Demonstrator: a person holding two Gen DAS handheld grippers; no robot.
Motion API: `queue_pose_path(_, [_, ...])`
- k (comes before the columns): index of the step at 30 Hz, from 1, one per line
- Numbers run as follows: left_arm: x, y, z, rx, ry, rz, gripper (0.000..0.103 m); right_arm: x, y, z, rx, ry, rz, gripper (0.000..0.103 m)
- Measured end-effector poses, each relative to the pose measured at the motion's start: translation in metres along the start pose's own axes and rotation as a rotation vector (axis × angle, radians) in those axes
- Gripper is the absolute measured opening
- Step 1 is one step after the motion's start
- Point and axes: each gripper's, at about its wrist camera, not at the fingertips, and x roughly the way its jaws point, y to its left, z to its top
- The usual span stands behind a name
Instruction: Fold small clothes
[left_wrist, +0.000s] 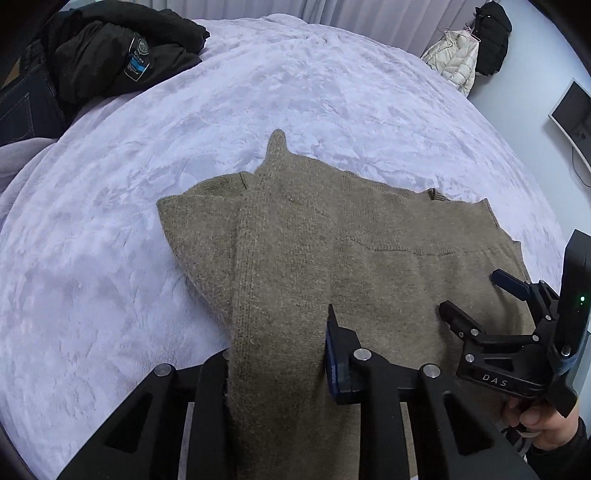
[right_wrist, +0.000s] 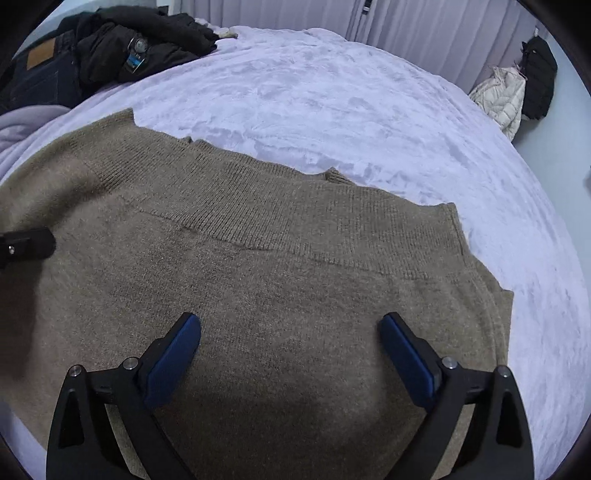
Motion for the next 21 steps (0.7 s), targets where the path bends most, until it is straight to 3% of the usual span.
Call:
queue_pose_path(3, [-0.004,-0.011,0.003,0.010,0.008,0.033,0.025,0.004,-0.003,0.000,0.044,0.010,0.010,0.098])
queue_pose_path(7, [-0.011,-0.021,0.003,-0.001,0.011,0.071,0.025,0.027,0.011,0.024,0.044,0.040,-0.044,0.103])
queue_pose_path(14, [-0.012,-0.040,0.002,0.029,0.017,0.149,0.025,0.044,0.000,0.052,0.158,0.114,-0.021,0.103])
queue_pose_path(17, [-0.012,-0.044,0.002,0.038,0.017,0.163,0.025,0.019,0.002,0.033,0.140,0.076,-0.057,0.103])
queue_pose_path(19, [-0.011,-0.045,0.002,0.036,0.025,0.169,0.025,0.012,0.006,0.007,0.131,0.094,-0.025,0.103])
queue_pose_path(21, [-0.012,-0.047,0.002,0.033,0.028,0.173,0.025,-0.004,0.013,-0.014,0.067,0.040,-0.046,0.103])
